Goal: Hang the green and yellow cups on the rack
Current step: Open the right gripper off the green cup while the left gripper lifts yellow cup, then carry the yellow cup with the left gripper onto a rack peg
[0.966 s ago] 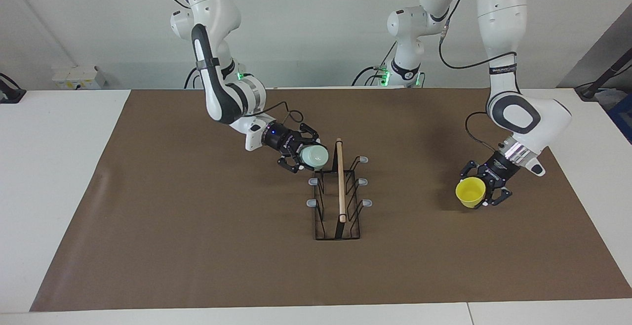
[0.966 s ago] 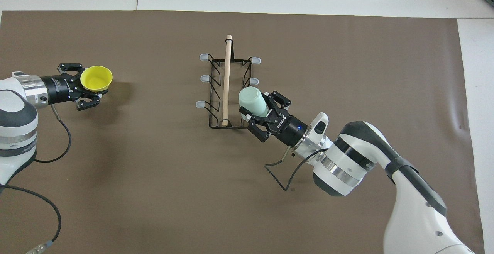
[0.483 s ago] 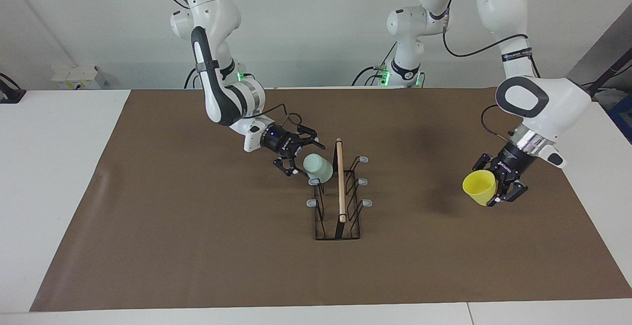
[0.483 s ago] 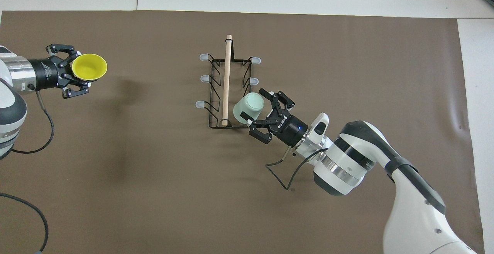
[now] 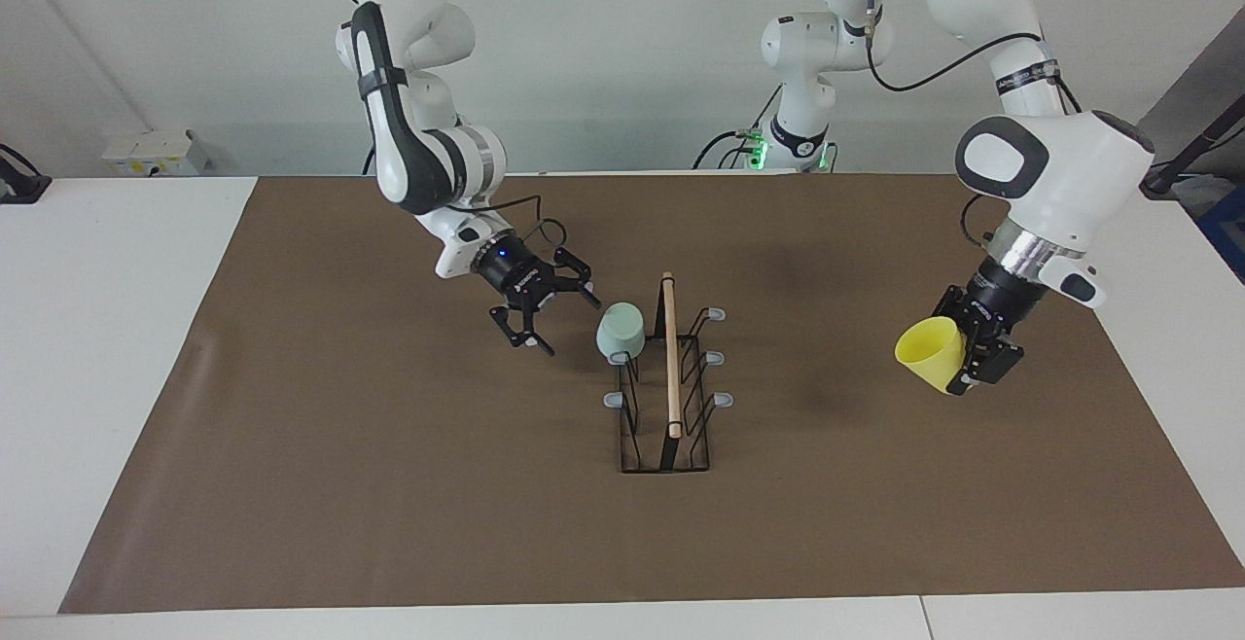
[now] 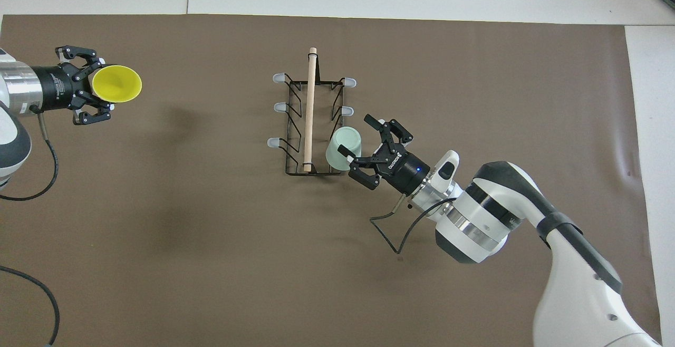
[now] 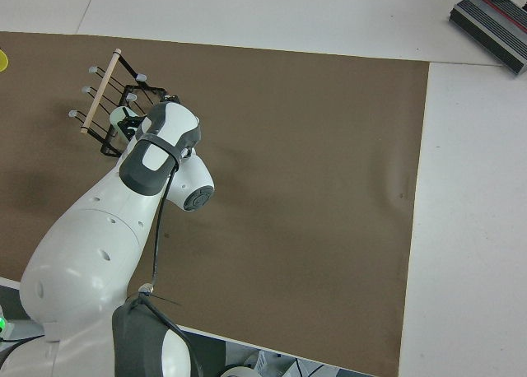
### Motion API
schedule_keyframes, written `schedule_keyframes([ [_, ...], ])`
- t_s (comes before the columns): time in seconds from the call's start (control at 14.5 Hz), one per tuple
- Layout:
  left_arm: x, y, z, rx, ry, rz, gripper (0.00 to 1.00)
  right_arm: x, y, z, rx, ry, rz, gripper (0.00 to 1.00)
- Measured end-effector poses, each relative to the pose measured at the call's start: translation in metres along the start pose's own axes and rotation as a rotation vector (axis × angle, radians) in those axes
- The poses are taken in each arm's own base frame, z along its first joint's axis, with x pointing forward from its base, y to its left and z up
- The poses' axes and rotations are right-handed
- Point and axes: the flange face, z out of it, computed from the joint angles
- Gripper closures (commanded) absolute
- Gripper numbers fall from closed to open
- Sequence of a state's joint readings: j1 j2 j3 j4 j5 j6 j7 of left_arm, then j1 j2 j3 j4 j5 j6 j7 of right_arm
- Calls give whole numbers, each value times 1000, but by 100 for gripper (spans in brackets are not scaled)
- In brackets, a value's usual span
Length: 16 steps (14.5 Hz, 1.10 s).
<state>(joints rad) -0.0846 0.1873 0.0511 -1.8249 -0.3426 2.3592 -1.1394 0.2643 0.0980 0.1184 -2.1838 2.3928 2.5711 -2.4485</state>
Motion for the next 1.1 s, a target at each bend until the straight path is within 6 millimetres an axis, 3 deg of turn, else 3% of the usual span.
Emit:
schedule_keyframes([
  [0.14, -42, 7, -3, 43, 117, 129, 100, 24, 14, -16, -11, -61, -97, 0],
  [0.41, -132, 10, 14, 73, 355, 269, 100, 53, 74, -44, -2, -188, -311, 0],
  [0.69, -217, -12, 29, 34, 532, 462, 100, 77, 126, -74, -3, -333, -502, 0],
  [0.83, -248, -29, 32, -9, 612, 541, 100, 83, 148, -91, -19, -387, -563, 0],
  [1.1, -288, -62, 32, -96, 721, 677, 100, 90, 174, -117, -38, -450, -610, 0],
])
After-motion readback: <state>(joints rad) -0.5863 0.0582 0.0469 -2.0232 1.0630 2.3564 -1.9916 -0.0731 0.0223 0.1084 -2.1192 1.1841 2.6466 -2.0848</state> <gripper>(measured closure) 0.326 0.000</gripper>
